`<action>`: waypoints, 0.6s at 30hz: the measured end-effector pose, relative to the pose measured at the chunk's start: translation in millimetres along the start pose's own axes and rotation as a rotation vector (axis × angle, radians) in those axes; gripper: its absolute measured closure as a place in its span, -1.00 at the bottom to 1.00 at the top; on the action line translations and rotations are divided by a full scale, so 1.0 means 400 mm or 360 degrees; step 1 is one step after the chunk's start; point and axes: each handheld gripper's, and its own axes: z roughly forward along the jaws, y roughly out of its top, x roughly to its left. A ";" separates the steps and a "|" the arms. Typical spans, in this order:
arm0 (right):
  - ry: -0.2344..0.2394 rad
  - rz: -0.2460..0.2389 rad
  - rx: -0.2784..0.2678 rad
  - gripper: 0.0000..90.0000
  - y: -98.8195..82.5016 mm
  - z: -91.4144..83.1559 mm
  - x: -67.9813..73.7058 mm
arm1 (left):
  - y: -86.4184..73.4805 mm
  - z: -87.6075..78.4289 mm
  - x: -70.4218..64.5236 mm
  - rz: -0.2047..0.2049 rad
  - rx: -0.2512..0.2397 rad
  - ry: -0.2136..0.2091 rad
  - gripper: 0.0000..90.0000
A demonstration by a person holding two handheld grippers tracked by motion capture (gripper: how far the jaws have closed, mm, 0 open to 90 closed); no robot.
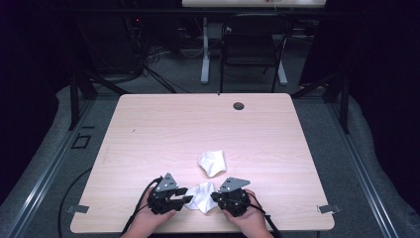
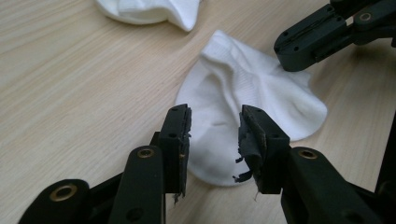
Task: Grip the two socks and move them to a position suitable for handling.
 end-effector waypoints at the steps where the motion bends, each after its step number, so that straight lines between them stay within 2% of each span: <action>1: 0.0000 0.0000 0.0000 0.94 0.000 0.000 0.000 | 0.000 0.000 0.000 0.0000 0.0000 0.0000 0.43; 4: 0.0001 -0.0032 0.0034 0.94 0.000 0.010 0.005 | -0.009 0.000 0.009 -0.0008 0.0041 0.0033 0.51; 6: 0.0014 -0.0022 0.0039 0.95 -0.001 0.013 0.007 | -0.012 0.007 0.011 -0.0014 0.0061 0.0047 0.55; 12: 0.0018 -0.0044 0.0104 0.97 -0.008 0.013 0.013 | -0.012 0.021 0.003 0.0031 0.0102 0.0032 0.61; 15: 0.0025 -0.0022 0.0107 0.98 -0.012 0.008 0.013 | -0.013 0.022 -0.001 0.0035 0.0093 0.0031 0.61; 16: 0.0056 0.0008 0.0125 0.98 -0.016 0.003 0.016 | -0.014 0.020 -0.004 0.0044 0.0100 0.0020 0.61; 18: 0.0062 0.0004 0.0129 0.98 -0.019 0.000 0.020 | -0.014 0.019 -0.007 0.0050 0.0109 0.0007 0.61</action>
